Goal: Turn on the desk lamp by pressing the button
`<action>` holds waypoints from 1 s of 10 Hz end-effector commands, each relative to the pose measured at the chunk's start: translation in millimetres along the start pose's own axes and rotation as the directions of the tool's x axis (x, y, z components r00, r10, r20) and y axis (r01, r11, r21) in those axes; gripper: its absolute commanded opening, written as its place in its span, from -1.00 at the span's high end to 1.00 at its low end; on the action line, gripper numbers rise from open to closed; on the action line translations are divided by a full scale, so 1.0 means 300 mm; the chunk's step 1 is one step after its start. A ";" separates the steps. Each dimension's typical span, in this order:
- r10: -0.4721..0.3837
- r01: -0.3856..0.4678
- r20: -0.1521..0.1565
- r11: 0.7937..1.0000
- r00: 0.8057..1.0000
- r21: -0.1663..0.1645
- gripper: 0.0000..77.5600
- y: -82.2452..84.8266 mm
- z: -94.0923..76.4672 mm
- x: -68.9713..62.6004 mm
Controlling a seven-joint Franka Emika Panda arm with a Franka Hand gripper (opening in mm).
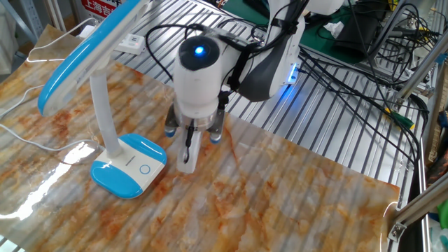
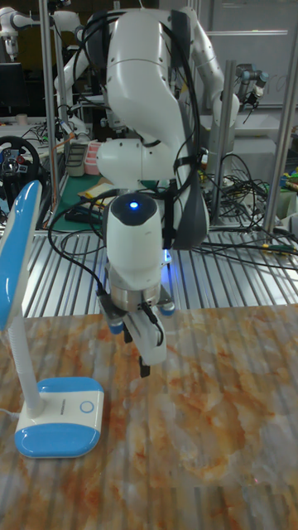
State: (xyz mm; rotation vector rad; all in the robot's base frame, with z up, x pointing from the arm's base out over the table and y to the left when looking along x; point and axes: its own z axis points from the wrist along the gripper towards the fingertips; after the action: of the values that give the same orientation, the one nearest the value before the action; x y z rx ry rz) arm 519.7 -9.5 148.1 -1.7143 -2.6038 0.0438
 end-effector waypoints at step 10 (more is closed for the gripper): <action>0.218 -0.243 0.127 0.939 0.968 0.243 -0.99 0.181 0.019 -0.120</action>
State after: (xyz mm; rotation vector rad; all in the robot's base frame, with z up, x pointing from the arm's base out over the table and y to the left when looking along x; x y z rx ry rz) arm 580.7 -19.1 140.9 -1.9283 -2.3254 0.4328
